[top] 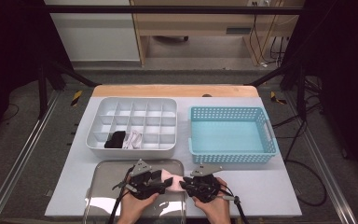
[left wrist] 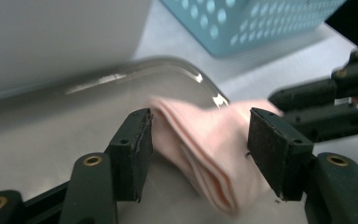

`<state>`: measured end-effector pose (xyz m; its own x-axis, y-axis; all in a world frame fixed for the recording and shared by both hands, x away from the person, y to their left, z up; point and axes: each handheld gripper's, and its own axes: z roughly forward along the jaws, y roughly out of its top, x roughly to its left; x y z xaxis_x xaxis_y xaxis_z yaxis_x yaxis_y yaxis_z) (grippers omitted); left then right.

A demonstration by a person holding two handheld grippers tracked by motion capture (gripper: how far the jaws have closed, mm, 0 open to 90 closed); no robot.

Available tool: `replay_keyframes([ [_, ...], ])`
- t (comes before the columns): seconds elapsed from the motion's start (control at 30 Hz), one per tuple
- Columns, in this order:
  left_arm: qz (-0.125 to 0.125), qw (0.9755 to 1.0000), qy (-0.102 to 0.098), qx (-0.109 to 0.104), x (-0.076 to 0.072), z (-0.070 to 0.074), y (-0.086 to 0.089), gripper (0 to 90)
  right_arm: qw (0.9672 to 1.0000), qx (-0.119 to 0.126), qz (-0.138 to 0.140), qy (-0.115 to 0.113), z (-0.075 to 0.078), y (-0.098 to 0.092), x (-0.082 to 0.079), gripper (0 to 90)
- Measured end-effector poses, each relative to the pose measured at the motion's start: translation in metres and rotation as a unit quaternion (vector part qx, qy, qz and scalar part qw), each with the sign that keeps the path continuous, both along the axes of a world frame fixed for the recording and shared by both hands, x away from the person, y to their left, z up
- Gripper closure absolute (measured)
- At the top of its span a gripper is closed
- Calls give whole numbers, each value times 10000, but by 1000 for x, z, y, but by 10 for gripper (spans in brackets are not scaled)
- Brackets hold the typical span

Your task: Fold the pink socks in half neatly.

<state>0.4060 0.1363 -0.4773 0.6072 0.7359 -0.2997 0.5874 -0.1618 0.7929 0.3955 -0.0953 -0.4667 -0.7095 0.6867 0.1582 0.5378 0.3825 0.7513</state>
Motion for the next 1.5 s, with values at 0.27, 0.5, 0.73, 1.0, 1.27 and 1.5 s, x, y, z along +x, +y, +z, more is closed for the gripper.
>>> replay_keyframes([
  [0.27, -132, 9997, 205, 32, 4, -8, -2, 356, 10000, 22, 13, -19, -1, -1, 0, 762],
  [0.5, -337, 9987, 367, -89, 4, -9, -3, 516, 10000, 73, 11, -8, -2, -2, 0, 763],
  [0.73, -330, 9976, 570, -225, 4, -10, -3, 648, 9999, 105, -9, 4, -3, -2, 0, 766],
  [1.0, -304, 9983, 405, -294, -2, 0, -2, 679, 9996, 276, 21, -92, 4, -8, -2, 754],
  [1.27, -281, 9991, 24, -304, -10, 21, 8, 678, 9975, 461, -345, -419, 16, -35, -3, 677],
  [1.5, -135, 9995, -168, -244, -9, 33, 23, 676, 9957, 228, -759, -483, 14, -60, -2, 625],
])
